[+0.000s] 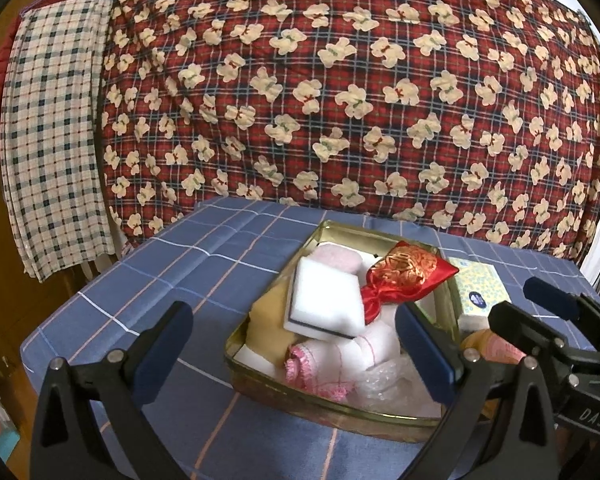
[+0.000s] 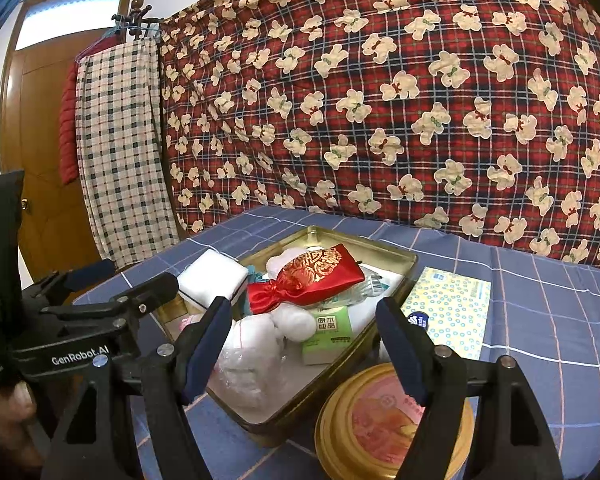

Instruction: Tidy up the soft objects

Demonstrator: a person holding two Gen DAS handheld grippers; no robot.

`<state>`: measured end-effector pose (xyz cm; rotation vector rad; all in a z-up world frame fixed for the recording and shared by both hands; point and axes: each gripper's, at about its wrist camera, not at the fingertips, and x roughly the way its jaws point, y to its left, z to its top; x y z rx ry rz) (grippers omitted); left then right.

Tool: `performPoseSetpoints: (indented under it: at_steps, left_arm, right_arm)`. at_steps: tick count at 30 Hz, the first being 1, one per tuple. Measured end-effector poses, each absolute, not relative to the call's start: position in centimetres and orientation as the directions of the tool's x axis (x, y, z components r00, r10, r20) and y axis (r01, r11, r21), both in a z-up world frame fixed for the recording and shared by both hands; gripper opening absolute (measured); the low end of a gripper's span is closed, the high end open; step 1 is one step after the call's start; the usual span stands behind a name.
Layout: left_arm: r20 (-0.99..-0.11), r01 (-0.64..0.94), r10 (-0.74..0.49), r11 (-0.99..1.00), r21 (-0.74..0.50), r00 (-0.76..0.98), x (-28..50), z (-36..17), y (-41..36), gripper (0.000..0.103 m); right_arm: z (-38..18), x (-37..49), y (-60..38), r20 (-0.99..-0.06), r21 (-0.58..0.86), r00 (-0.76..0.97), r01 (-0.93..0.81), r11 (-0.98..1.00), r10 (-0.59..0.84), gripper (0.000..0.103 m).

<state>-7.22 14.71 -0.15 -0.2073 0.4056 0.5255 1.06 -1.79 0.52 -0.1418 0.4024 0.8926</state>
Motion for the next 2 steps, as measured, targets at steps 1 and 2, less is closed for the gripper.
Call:
performPoseSetpoints:
  at_steps: [1, 2]
  left_arm:
    - [-0.427, -0.52, 0.439, 0.85, -0.089, 0.791, -7.19, -0.13, 14.64, 0.102]
    - [-0.429, -0.515, 0.434, 0.853, -0.088, 0.792, -7.15, -0.1, 14.56, 0.102]
  right_arm:
    - [0.48, 1.1, -1.79, -0.398, 0.046, 0.56, -0.779, 0.625, 0.727, 0.076]
    - [0.41, 1.19, -1.9, -0.397, 0.048, 0.56, -0.778, 0.626, 0.727, 0.076]
